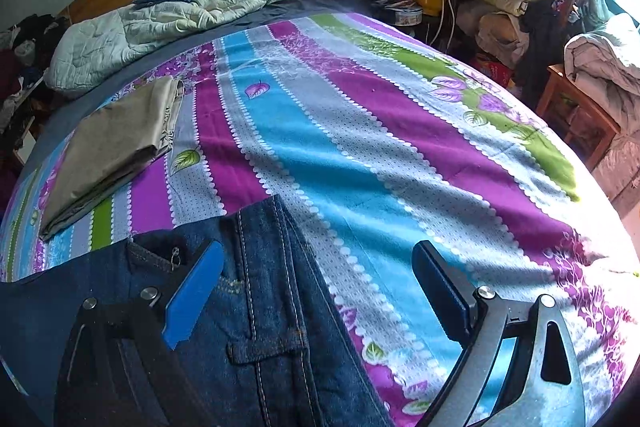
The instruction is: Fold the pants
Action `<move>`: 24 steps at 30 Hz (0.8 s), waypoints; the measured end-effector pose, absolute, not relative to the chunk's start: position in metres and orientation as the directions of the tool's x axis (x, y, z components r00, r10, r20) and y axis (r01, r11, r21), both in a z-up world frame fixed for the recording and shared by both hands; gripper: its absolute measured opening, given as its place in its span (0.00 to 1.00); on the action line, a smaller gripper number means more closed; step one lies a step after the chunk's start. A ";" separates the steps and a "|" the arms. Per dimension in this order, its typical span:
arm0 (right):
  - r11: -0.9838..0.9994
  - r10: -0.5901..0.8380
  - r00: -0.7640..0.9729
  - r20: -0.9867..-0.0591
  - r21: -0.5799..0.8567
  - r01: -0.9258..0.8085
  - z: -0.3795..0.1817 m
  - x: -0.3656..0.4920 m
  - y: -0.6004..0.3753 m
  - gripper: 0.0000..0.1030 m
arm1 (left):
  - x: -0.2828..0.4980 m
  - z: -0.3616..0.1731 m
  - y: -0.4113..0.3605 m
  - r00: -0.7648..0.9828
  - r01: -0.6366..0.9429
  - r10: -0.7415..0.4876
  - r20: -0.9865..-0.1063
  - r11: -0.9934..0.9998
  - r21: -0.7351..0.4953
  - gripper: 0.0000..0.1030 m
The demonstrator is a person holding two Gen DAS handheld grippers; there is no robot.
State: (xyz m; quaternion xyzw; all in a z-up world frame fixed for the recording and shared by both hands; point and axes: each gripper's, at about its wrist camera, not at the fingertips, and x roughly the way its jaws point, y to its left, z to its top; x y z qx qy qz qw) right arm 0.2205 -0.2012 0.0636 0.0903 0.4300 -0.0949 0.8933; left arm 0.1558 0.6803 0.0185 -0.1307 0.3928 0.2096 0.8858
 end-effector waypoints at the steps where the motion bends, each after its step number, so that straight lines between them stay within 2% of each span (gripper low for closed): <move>1: 0.966 -0.087 0.611 -0.787 0.084 0.245 0.061 0.229 -0.202 0.95 | 0.157 0.017 0.680 0.594 -0.475 0.271 -0.758 0.878 -0.059 0.18; 6: 0.963 -0.010 0.515 -0.857 0.130 0.235 0.025 0.280 -0.199 0.95 | 0.154 0.016 0.682 0.593 -0.475 0.260 -0.762 0.877 -0.070 0.18; 8: 0.961 -0.003 0.478 -0.878 0.129 0.244 0.013 0.297 -0.197 0.86 | 0.154 0.016 0.682 0.591 -0.476 0.261 -0.763 0.877 -0.068 0.19; 12: 0.981 0.029 0.450 -0.893 0.111 0.157 0.009 0.308 -0.172 0.32 | 0.156 0.015 0.680 0.580 -0.479 0.272 -0.768 0.876 -0.051 0.19; 15: 0.993 -0.027 0.460 -0.887 0.031 0.118 0.022 0.300 -0.154 0.26 | 0.158 0.018 0.676 0.558 -0.493 0.306 -0.771 0.870 -0.011 0.19; 17: 0.991 -0.018 0.500 -0.866 0.052 0.126 0.042 0.286 -0.155 0.25 | 0.152 0.028 0.672 0.555 -0.519 0.331 -0.763 0.855 -0.006 0.19; 24: 0.981 0.097 0.644 -0.759 0.182 0.067 0.146 0.175 -0.170 0.25 | 0.058 0.105 0.677 0.717 -0.522 0.285 -0.636 0.824 -0.220 0.18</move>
